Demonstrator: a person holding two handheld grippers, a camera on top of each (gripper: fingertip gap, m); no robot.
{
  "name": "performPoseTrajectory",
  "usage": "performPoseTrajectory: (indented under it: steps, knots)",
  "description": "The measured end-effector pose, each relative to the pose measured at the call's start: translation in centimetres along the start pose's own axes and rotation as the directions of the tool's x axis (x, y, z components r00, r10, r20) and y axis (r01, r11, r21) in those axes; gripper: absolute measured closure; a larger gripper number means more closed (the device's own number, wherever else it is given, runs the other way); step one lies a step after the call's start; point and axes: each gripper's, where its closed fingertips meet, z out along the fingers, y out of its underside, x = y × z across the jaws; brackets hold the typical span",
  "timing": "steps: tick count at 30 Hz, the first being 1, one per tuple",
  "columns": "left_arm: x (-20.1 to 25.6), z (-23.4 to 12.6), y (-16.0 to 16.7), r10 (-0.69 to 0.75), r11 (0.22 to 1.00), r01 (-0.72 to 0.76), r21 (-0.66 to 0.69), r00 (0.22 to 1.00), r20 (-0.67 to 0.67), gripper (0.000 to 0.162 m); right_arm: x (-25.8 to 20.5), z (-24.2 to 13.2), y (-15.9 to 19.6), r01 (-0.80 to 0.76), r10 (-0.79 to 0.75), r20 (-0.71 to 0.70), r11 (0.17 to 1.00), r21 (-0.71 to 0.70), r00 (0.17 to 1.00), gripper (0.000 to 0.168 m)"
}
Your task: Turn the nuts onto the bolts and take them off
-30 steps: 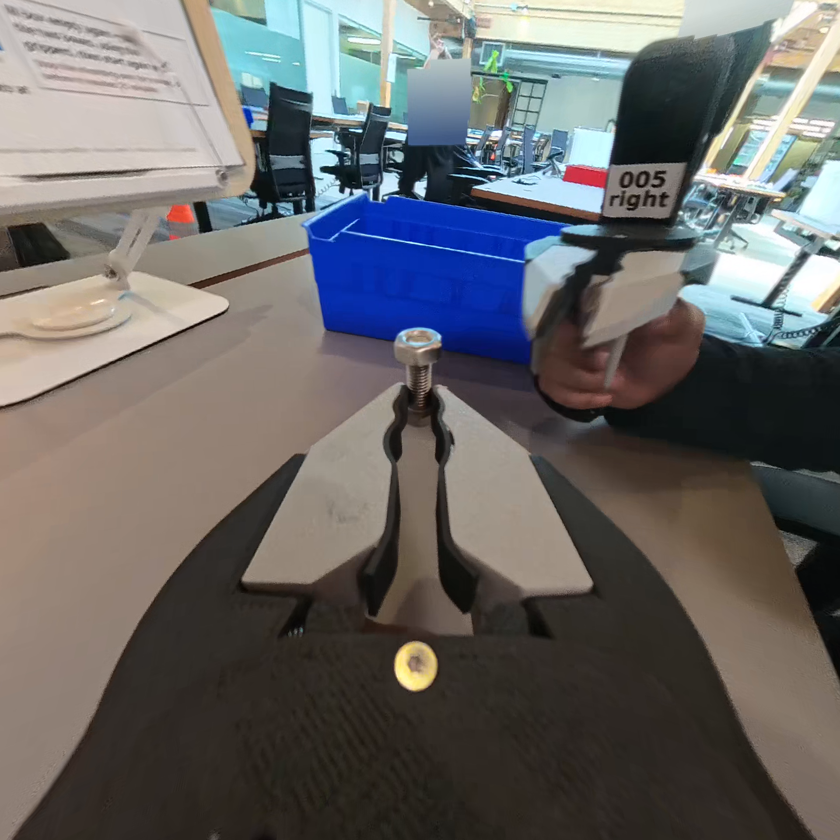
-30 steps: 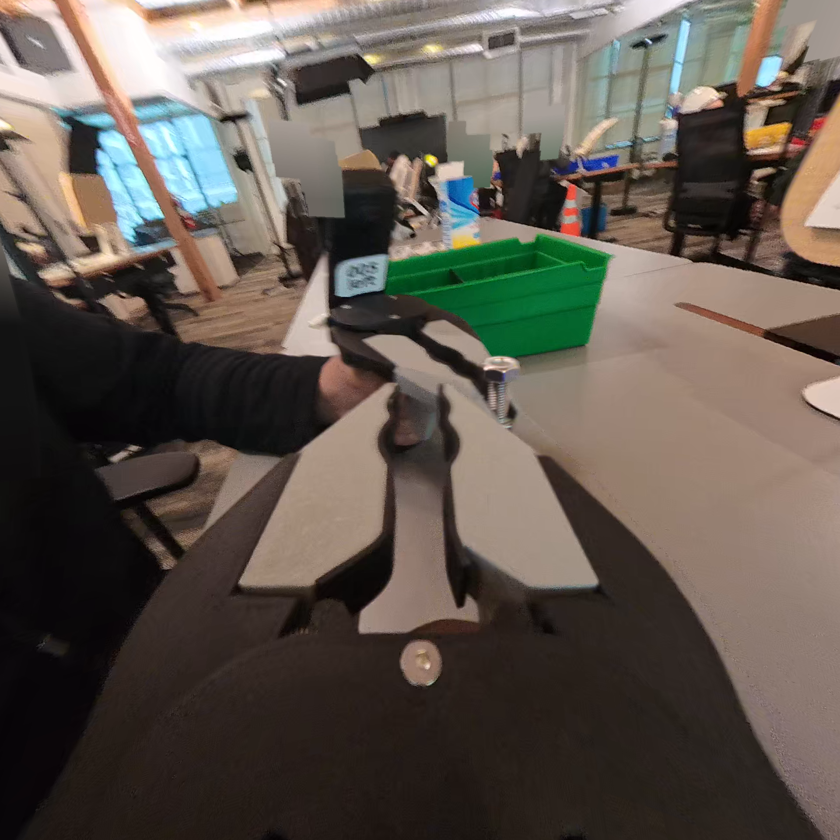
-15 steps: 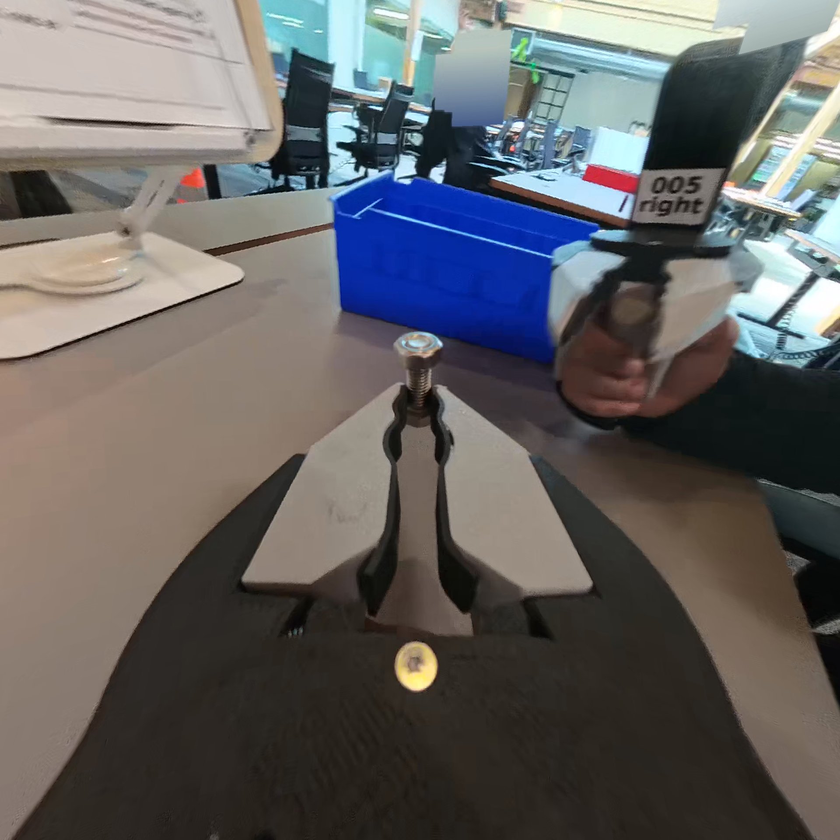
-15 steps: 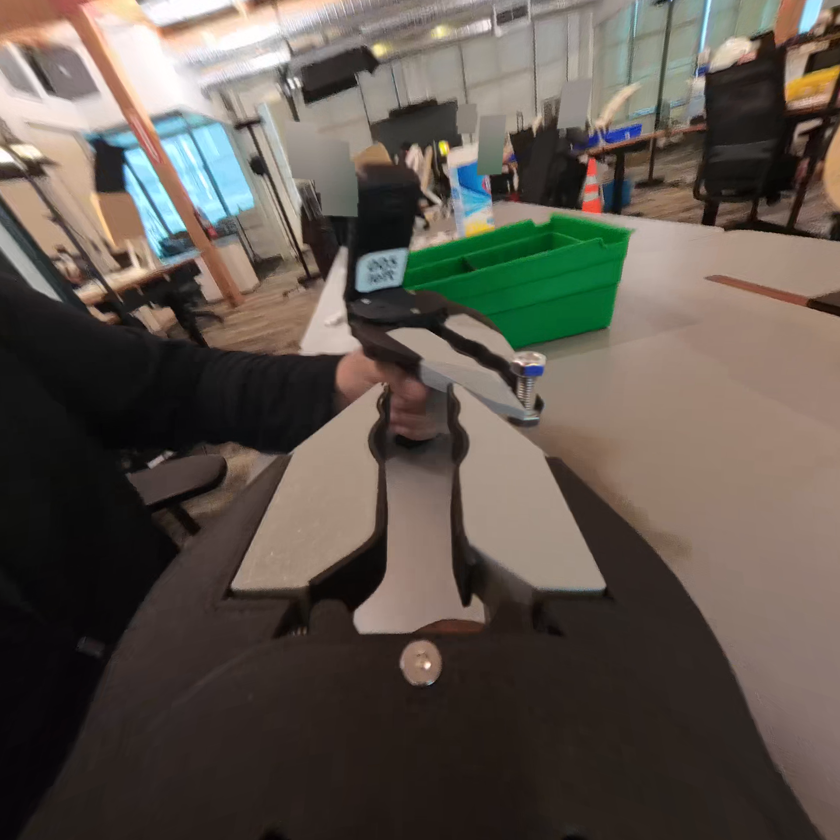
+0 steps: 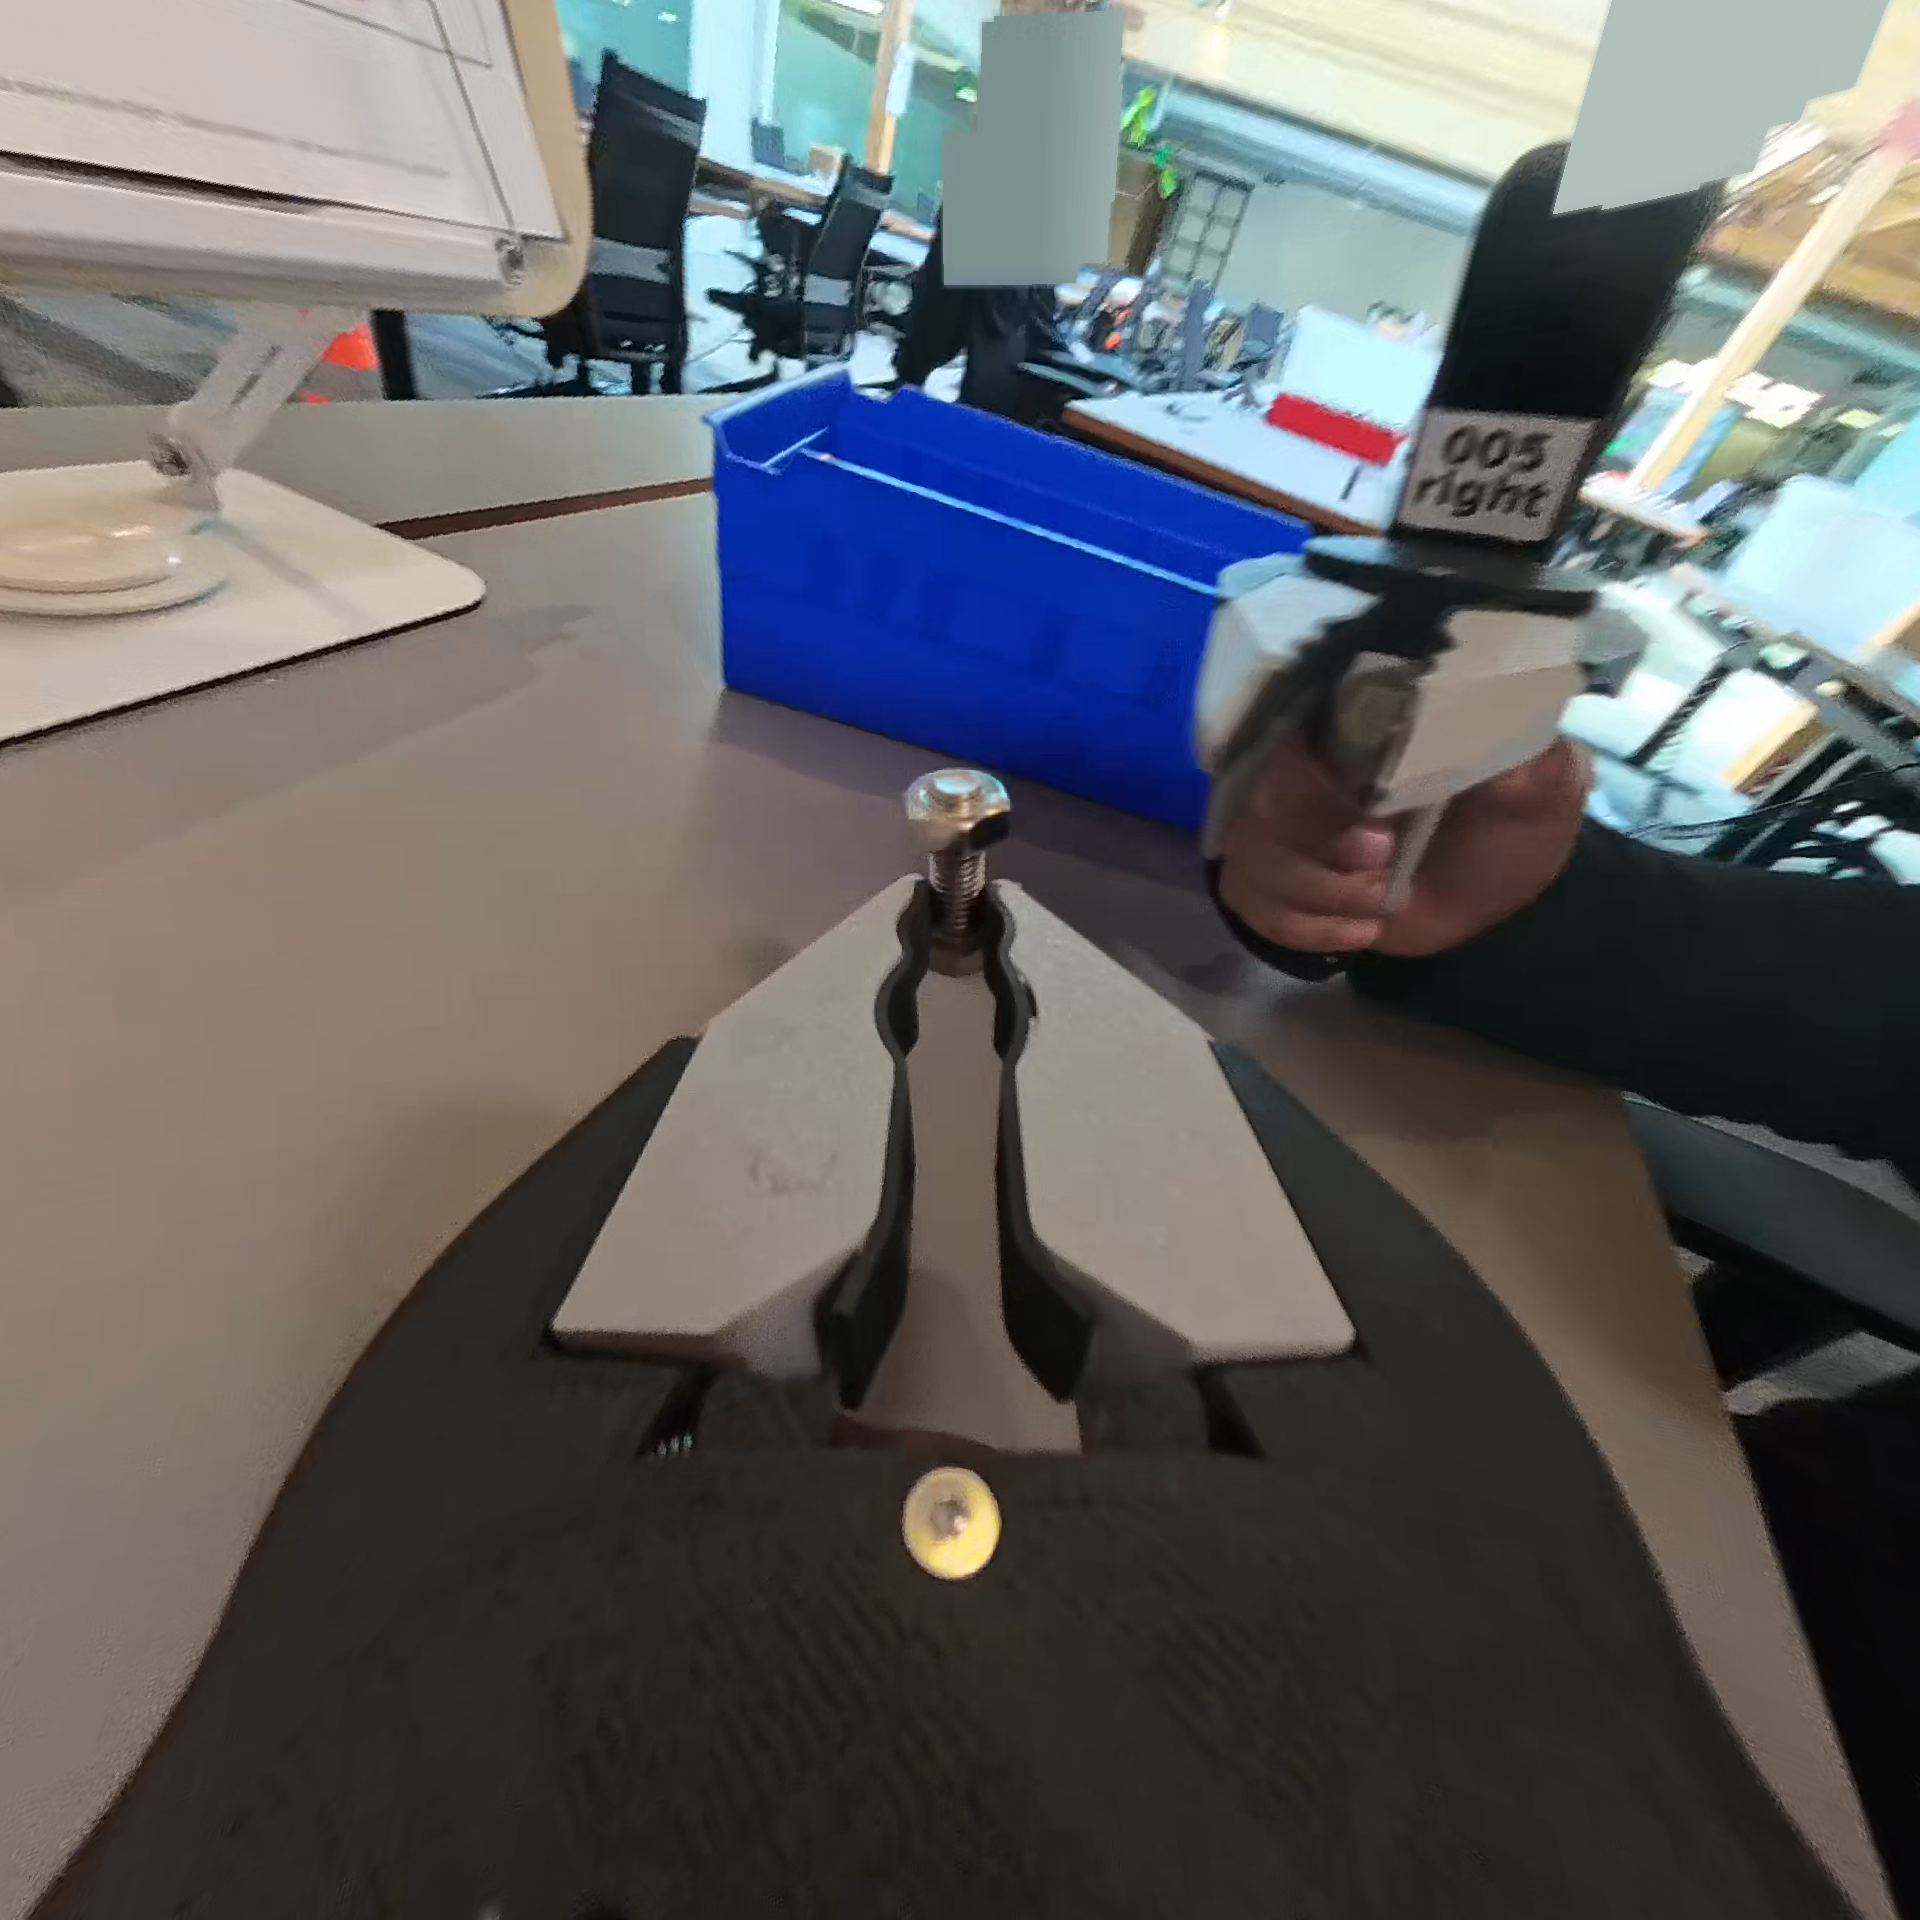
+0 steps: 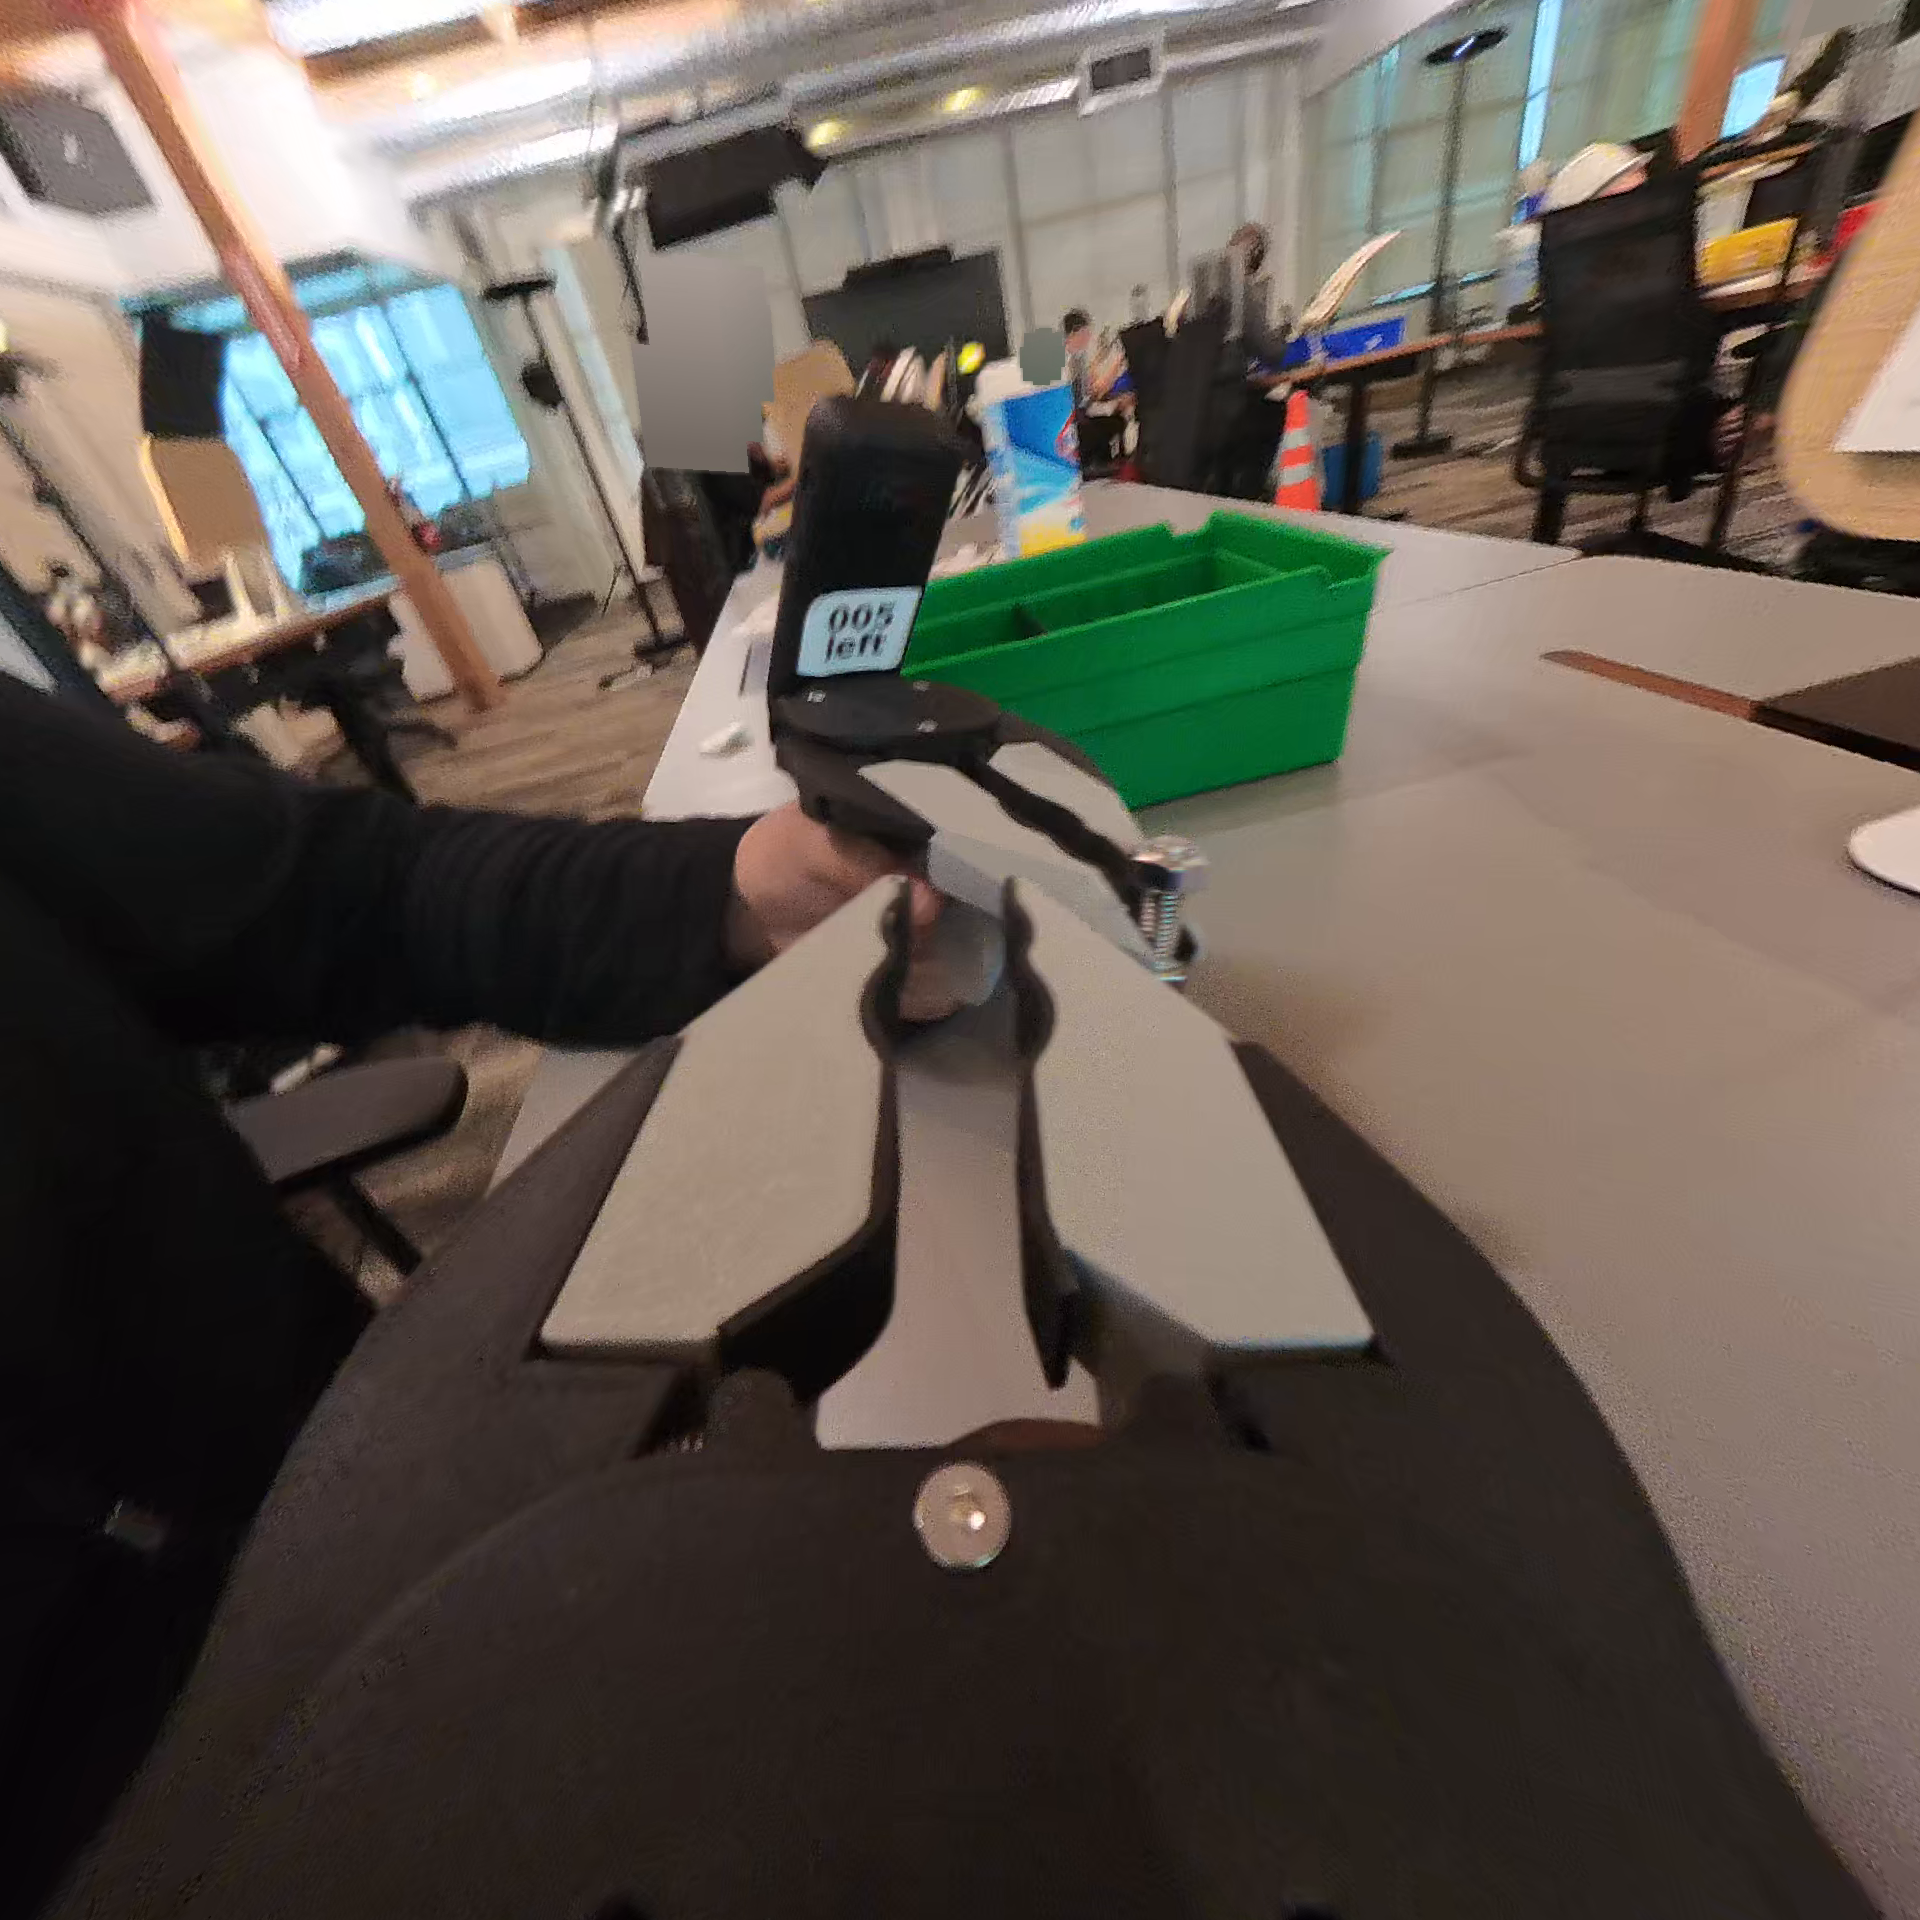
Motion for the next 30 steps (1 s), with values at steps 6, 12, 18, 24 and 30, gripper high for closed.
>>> performPoseTrajectory:
  steps: [6, 12, 18, 24, 30]
  knots:
    - [3.0, 1.0, 0.6, 0.075, 0.997, -0.077, -0.024, 0.994, -0.075, 0.156, 2.9, 0.5, 0.9, -0.093, 0.09, -0.125, 0.996, -0.017, 0.988, 0.105]
    - [-0.4, 0.0, -0.3, 0.017, 1.0, -0.018, 0.022, 0.997, 0.069, 0.156, -0.4, 0.4, 0.6, -0.039, 0.04, 0.05, 0.999, -0.034, 0.998, 0.137]
    - [1.1, 0.5, 0.1, 0.02, 1.0, -0.02, 0.001, 1.0, -0.021, 0.156, 3.3, -0.4, -0.4, -0.12, 0.126, -0.127, 0.991, 0.055, 0.984, 0.098]
    - [1.1, 0.8, 0.1, 0.04, 0.999, -0.04, 0.002, 0.999, 0.012, 0.156, 1.5, 0.9, 1.2, -0.084, 0.08, -0.068, 0.995, -0.048, 0.994, 0.119]
    - [-0.1, 0.1, -0.2, 0.011, 1.0, -0.012, 0.019, 0.999, 0.031, 0.156, 3.3, -1.0, -0.8, -0.17, 0.178, -0.091, 0.982, 0.083, 0.98, 0.117]
